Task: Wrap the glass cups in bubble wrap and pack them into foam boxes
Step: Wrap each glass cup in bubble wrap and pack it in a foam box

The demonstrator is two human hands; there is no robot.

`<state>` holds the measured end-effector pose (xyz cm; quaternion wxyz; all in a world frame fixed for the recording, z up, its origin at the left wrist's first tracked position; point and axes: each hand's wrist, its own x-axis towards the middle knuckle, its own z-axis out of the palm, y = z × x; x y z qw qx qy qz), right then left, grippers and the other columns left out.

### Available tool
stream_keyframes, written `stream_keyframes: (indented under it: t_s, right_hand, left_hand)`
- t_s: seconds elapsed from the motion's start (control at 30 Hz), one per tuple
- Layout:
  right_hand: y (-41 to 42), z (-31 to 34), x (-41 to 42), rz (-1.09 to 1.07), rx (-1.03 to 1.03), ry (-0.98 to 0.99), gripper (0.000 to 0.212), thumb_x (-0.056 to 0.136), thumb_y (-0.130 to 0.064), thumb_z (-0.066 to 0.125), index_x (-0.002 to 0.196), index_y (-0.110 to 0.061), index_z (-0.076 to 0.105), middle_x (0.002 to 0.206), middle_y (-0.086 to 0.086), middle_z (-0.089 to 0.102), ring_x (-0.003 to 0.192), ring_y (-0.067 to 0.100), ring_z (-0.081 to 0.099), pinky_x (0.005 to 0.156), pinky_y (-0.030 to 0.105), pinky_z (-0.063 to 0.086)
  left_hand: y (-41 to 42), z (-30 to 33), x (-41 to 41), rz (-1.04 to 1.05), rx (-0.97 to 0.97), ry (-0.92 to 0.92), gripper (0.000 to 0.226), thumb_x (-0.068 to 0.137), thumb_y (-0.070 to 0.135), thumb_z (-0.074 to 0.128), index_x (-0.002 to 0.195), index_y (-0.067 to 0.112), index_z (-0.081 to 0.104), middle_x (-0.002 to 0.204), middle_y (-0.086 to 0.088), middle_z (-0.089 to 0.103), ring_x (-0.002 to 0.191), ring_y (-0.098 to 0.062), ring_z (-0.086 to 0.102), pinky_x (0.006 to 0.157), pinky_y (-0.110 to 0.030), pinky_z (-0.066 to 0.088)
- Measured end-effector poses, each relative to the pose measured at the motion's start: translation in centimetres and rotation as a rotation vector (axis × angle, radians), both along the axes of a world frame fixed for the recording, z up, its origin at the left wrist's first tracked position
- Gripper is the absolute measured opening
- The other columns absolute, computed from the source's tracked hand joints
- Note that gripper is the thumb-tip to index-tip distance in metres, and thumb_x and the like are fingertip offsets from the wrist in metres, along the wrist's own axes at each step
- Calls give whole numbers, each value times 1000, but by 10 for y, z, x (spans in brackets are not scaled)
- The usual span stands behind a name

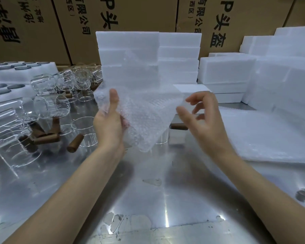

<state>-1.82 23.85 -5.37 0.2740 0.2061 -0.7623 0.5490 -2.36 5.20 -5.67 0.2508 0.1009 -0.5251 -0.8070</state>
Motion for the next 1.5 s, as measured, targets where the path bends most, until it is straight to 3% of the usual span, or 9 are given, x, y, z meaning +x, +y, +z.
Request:
stream_keyframes:
  t_s: [0.23, 0.37, 0.53, 0.67, 0.77, 0.93, 1.17, 1.33, 1.5]
  right_hand:
    - [-33, -19, 14, 100, 421, 268, 63, 71, -45, 78, 120, -13, 53, 118, 1, 44, 112, 16, 46, 96, 36, 44]
    - [-28, -18, 5, -31, 192, 191, 8, 86, -21, 64, 93, -20, 60, 99, -8, 50, 90, 6, 52, 73, 23, 47]
    - [-14, -11, -5, -147, -25, 90, 7, 92, -26, 58, 86, -27, 56, 92, -13, 55, 79, 3, 53, 62, 6, 37]
    - [-10, -9, -9, -174, -5, 130, 10, 93, -24, 58, 85, -29, 54, 90, -14, 54, 81, -3, 50, 66, 6, 36]
    - [-9, -12, -9, -210, 124, 221, 4, 93, -24, 59, 90, -25, 60, 93, -12, 53, 82, -10, 48, 68, 5, 37]
    - [-8, -11, -11, -161, 124, 210, 8, 95, -32, 54, 88, -31, 59, 92, -17, 52, 83, -8, 50, 68, 6, 38]
    - [4, -18, -26, -189, 59, -292, 39, 97, -58, 21, 87, -32, 49, 93, -15, 47, 85, -7, 46, 71, 15, 30]
    - [5, -29, -35, -159, 403, -536, 37, 96, -55, 33, 99, -24, 54, 87, -9, 63, 86, 15, 59, 74, 32, 39]
    - [5, -26, -38, -109, 203, -605, 29, 99, -41, 44, 89, -15, 54, 54, -23, 56, 49, -2, 47, 46, 12, 34]
  left_hand:
    - [9, -10, -5, 124, -91, 13, 41, 79, 57, 66, 68, 20, 52, 44, 11, 56, 36, 0, 45, 40, -13, 39]
    - [19, -7, 4, 115, -329, 83, 46, 69, 62, 67, 68, 18, 53, 49, 11, 60, 42, -1, 54, 48, -16, 48]
    - [24, -7, 11, 55, -739, 250, 87, 60, 52, 84, 123, 22, 32, 121, 10, 49, 112, 3, 52, 95, -10, 40]
    - [18, -5, 13, 136, -864, 409, 91, 68, 29, 79, 133, 22, 16, 135, 4, 26, 128, -8, 35, 109, -28, 35]
    - [11, 0, 13, 313, -1022, 460, 86, 69, 16, 77, 138, 11, 26, 135, -10, 27, 128, -30, 35, 108, -45, 36]
    - [0, 6, 9, 458, -1225, 412, 13, 88, 23, 67, 98, 15, 72, 98, 8, 64, 95, -15, 59, 102, -35, 36]
    - [-12, 16, 8, 422, -841, 265, 14, 90, 32, 60, 82, 24, 67, 66, 9, 62, 68, -21, 65, 65, -40, 51]
    - [-13, 12, 9, 482, -1000, 243, 18, 91, 37, 58, 88, 24, 70, 66, 3, 63, 62, -17, 62, 61, -33, 48]
    - [-12, 7, 10, 511, -1167, 217, 18, 93, 32, 60, 97, 20, 72, 68, 10, 57, 63, -19, 59, 62, -30, 44]
